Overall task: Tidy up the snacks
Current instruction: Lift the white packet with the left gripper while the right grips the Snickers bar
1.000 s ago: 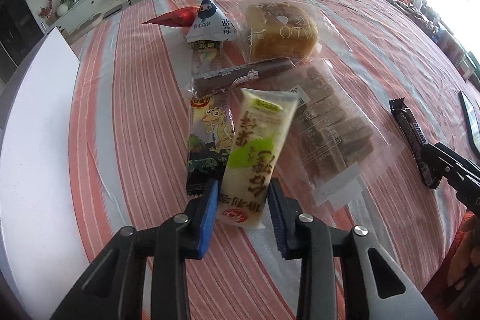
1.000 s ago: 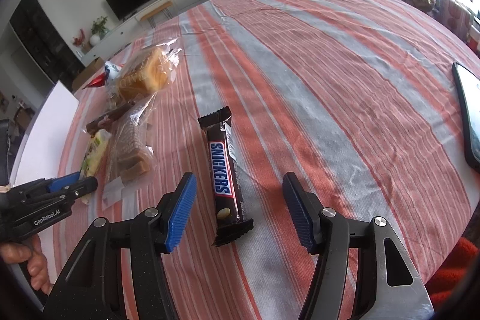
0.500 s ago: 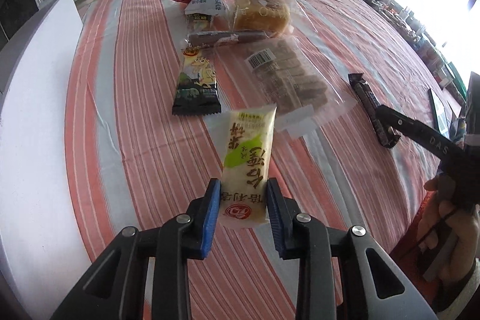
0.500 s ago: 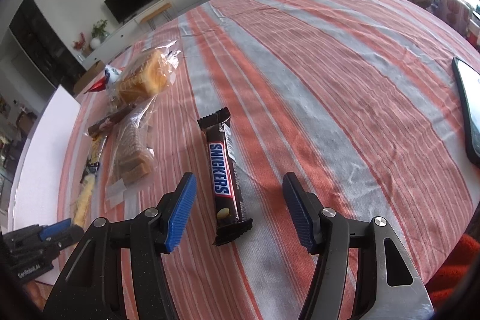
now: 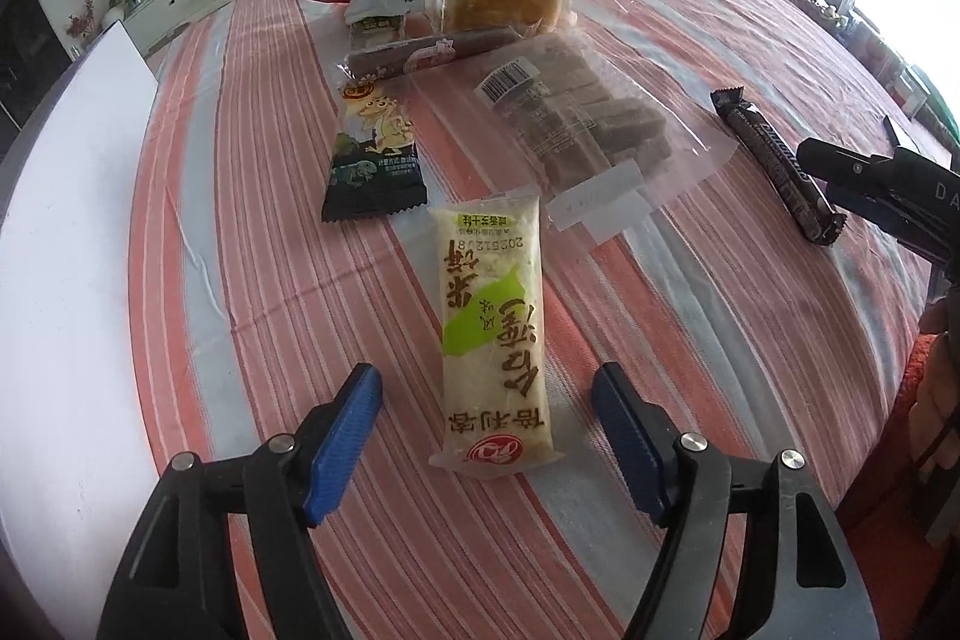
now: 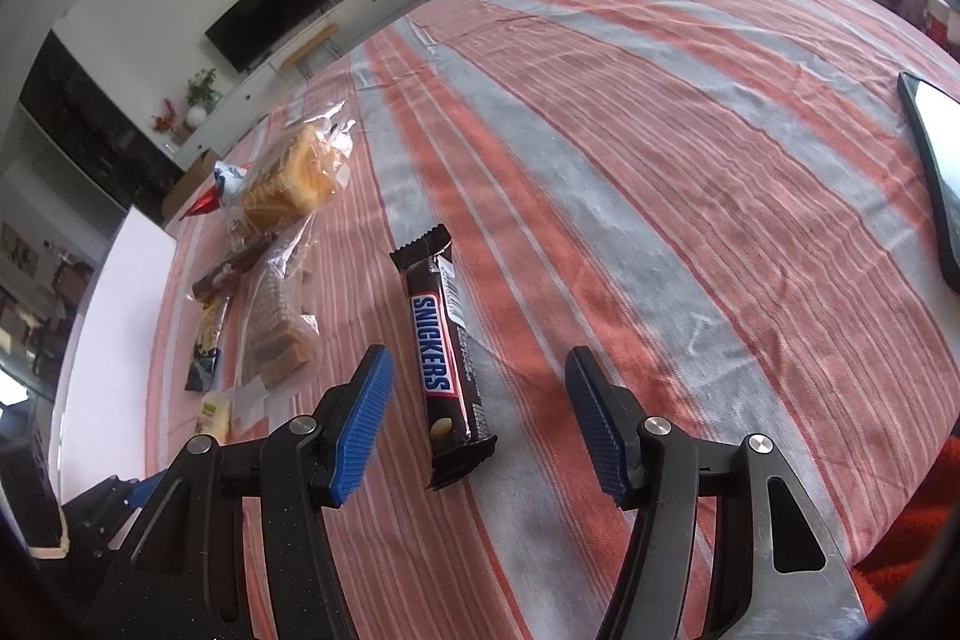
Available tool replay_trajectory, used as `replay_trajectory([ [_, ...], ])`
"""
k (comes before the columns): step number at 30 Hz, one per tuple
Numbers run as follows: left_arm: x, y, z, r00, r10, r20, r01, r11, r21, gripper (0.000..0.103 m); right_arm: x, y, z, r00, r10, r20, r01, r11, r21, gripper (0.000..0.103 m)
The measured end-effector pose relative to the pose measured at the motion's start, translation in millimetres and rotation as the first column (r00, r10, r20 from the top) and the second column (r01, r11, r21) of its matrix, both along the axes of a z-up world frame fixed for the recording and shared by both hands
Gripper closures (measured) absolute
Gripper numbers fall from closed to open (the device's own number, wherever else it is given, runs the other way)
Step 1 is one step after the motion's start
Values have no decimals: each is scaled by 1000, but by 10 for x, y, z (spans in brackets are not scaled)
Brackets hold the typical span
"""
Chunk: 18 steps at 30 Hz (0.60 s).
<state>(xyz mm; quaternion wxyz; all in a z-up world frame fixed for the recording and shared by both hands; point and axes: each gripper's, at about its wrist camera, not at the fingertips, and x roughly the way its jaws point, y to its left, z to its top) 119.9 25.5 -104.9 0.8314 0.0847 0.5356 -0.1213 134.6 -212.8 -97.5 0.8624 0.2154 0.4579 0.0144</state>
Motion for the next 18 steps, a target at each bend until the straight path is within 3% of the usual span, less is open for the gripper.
replay_trajectory([
  [6,12,24,-10,1000,12,13,-12,1000,-13,30,-8,-55,-10,1000,-15,2,15,999,40,40],
  [7,4,23,-5,1000,10,16,-10,1000,-16,33,-6,-57,-12,1000,-15,2,15,999,43,39],
  [12,-47,-52,42,999,-24,34,24,1000,-16,72,-4,-45,-6,1000,-9,3,9,999,40,38],
  [16,-56,-44,50,999,-5,39,7,999,-35,74,-25,-68,20,1000,-8,23,7,998,67,38],
  [18,-66,18,61,999,26,37,-23,997,-71,74,-43,-122,43,999,0,39,-5,992,123,38],
])
